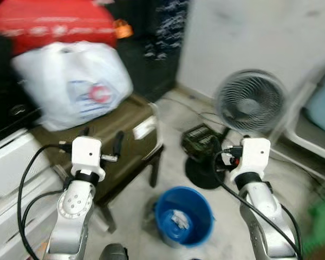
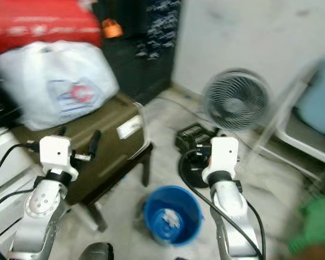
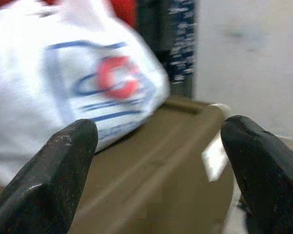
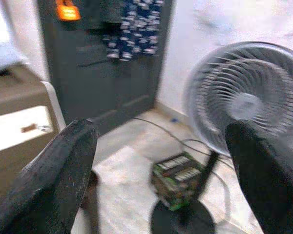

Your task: Clean up the room

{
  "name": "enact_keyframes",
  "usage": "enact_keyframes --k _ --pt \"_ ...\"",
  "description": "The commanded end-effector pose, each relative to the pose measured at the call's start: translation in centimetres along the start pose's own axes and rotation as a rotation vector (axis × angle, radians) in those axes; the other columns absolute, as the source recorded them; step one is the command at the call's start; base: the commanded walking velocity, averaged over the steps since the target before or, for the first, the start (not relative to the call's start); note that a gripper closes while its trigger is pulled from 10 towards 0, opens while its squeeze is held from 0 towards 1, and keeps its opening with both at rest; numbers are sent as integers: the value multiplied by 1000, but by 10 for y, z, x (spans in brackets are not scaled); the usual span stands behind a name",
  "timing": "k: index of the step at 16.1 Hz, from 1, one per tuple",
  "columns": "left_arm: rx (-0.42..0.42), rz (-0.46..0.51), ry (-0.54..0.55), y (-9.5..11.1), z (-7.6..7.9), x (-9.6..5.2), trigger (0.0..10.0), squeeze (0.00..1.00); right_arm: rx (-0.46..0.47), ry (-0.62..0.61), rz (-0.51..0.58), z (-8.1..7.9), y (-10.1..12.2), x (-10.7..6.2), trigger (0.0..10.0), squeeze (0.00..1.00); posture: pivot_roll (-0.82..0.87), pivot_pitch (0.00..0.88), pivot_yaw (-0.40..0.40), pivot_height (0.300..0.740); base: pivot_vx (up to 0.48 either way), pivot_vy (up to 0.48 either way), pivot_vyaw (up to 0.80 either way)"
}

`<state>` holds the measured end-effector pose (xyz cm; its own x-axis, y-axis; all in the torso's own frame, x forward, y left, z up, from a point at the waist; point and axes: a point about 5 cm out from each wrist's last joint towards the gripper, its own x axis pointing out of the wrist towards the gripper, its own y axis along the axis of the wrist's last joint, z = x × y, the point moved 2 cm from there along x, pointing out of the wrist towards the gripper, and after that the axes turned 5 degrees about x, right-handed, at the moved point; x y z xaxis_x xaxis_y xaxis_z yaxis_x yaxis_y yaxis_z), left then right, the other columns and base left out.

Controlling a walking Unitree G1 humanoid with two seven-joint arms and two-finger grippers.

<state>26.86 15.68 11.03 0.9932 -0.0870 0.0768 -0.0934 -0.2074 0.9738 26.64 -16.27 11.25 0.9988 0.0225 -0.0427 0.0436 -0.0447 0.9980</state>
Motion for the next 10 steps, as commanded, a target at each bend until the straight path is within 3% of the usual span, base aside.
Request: enact_keyframes --k 1,5,6,7,10 --pt "8 9 -10 4 5 1 10000 0 -11 0 30 1 8 0 10000 0 -65 6 -58 740 0 0 800" --pt "19 14 -9 6 1 4 10000 0 -14 27 37 -3 8 0 10000 0 -61 13 -53 740 0 0 800" --pt "20 10 -6 5 1 3 10000 0 -7 35 39 -4 8 -1 10000 149 -65 11 -43 740 0 0 800" --pt "14 -19 7 -1 -1 0 10000 0 4 30 42 -5 8 0 10000 1000 -68 10 -35 740 0 0 800" --pt "0 -24 -14 -1 5 2 10000 0 4 41 53 -7 10 1 10000 1000 -73 11 -32 740 0 0 800"
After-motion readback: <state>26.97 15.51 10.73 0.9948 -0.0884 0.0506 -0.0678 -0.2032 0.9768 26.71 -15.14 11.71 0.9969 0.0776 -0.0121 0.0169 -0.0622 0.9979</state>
